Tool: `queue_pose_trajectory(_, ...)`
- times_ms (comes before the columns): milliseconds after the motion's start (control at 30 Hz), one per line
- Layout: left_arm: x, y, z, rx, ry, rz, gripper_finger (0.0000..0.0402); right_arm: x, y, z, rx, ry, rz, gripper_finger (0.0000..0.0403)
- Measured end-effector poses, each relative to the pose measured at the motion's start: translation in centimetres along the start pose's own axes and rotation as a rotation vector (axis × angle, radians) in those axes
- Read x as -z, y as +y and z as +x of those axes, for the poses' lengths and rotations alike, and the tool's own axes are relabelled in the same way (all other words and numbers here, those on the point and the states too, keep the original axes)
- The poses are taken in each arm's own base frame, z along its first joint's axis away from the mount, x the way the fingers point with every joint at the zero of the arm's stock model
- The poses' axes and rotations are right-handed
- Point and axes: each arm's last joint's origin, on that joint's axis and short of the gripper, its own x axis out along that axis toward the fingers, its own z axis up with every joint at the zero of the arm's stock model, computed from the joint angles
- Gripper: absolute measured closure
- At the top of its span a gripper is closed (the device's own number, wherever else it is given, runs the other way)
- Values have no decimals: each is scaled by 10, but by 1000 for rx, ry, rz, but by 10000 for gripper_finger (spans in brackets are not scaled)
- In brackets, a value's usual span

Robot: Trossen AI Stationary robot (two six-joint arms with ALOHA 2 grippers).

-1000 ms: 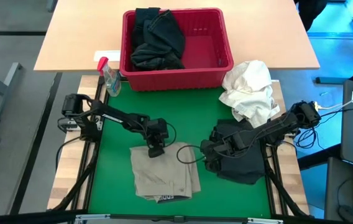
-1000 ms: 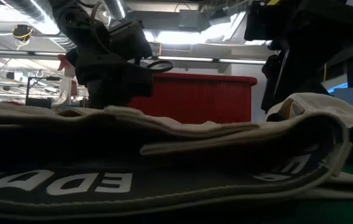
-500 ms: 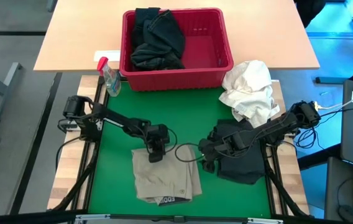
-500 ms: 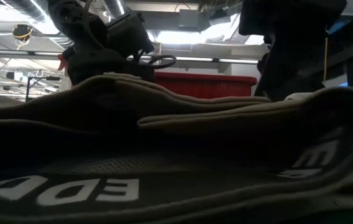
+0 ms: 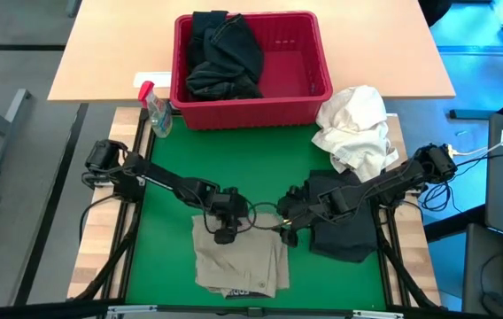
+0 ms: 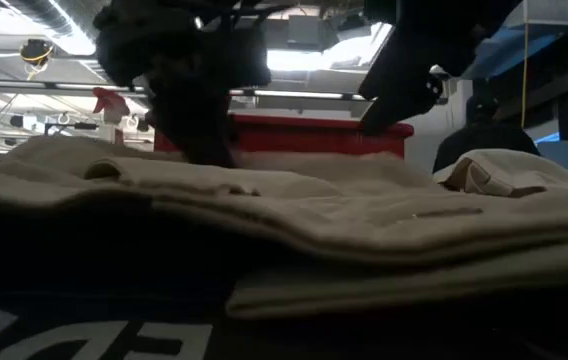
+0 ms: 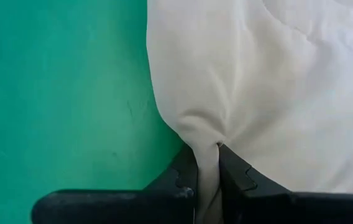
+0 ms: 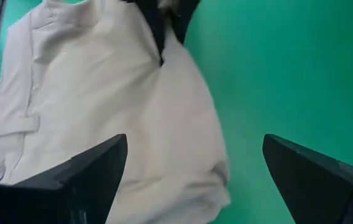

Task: Fold Laundry from Bin
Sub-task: Stack the brown shorts on top of the black shorts

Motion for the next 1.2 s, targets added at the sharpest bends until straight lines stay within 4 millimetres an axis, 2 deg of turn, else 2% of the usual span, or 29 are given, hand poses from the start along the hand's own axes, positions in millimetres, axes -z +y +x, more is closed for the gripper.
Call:
queue_pose_trajectory(200, -21, -8, -11, -45, -63, 88, 386, -7, -17, 5, -19, 24, 50, 27)
queue_pose_trajectory(400, -35, -13, -20, -87, -118, 161, 386, -5, -20, 5, -122, 114, 88, 47)
queue_pose_trajectory(500, -40, -13, -23, -107, -137, 183, 386, -2, -19, 5, -139, 157, 105, 84)
queue_pose_trajectory(600, -43, -14, -24, -123, -154, 199, 384, 1, -21, 5, -126, 195, 121, 144)
queue_pose_trajectory(767, -44, -13, -25, -120, -169, 197, 383, 2, -21, 3, -128, 197, 100, 285)
queue_pose_trajectory(867, -46, -13, -25, -118, -184, 196, 382, 0, -18, -6, -145, 181, 80, 375)
queue_pose_trajectory(933, -48, -14, -26, -115, -200, 195, 382, -1, -16, -13, -158, 171, 69, 386)
queue_pose_trajectory(1067, -51, -14, -27, -110, -236, 190, 381, -2, -15, -25, -167, 166, 104, 372)
queue_pose_trajectory(1200, -57, -16, -28, -76, -301, 188, 381, 0, -13, -34, -169, 181, 126, 393)
